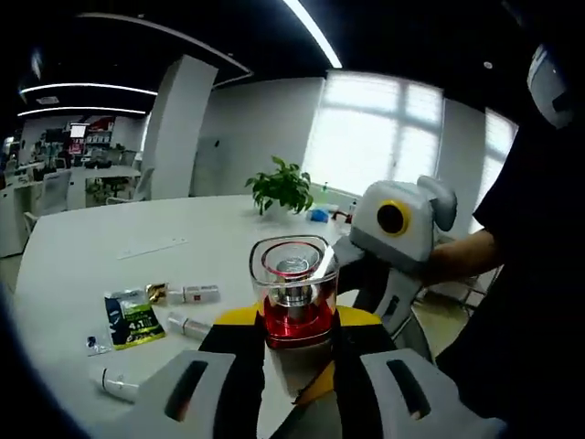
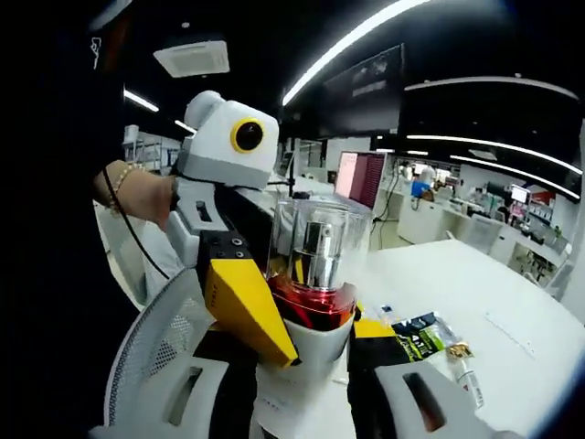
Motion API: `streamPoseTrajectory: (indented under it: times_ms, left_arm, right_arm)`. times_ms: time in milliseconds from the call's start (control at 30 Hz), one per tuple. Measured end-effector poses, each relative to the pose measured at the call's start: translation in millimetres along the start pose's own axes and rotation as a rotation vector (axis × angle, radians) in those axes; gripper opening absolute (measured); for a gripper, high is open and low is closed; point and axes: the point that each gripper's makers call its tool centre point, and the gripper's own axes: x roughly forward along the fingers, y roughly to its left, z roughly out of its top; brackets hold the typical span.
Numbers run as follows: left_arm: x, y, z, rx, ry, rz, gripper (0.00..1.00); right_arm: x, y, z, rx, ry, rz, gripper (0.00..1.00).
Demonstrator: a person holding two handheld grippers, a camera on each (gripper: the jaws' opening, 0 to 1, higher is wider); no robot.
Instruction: Arrange the skincare products in the storage area until every visible bottle or jar stands upright without overlapping.
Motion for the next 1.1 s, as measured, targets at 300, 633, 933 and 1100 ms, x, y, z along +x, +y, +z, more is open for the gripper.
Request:
streamPoseTrajectory:
  times_ms: [300,633,933,1100]
  left_arm:
    - [13.1,-3.4,-2.2,0.08,0.031,-0.057,0.23]
    - [21.3,-20.9,-7.3,0.194,0.055,-0.162,0.23]
    - [37.1,-25.4,-14.5,0.257,0.098,-0.247,0.23]
    - [53.2,-24.7,-18.9,0.292,0.13,-0.281,0.23]
  right_arm:
    - [-6.8,-3.7,-10.4,0.0,0.028,0.088,0.28]
    - [-18.8,1.8,-25.7,0.005,0.042,0.209,0.25]
    - [-25.7,-0.2,-41.1,-0.046,0.065,0.235,0.23]
    - [-30.0,-12.0,-52.5,-0.077,0.085,0.177,0.22]
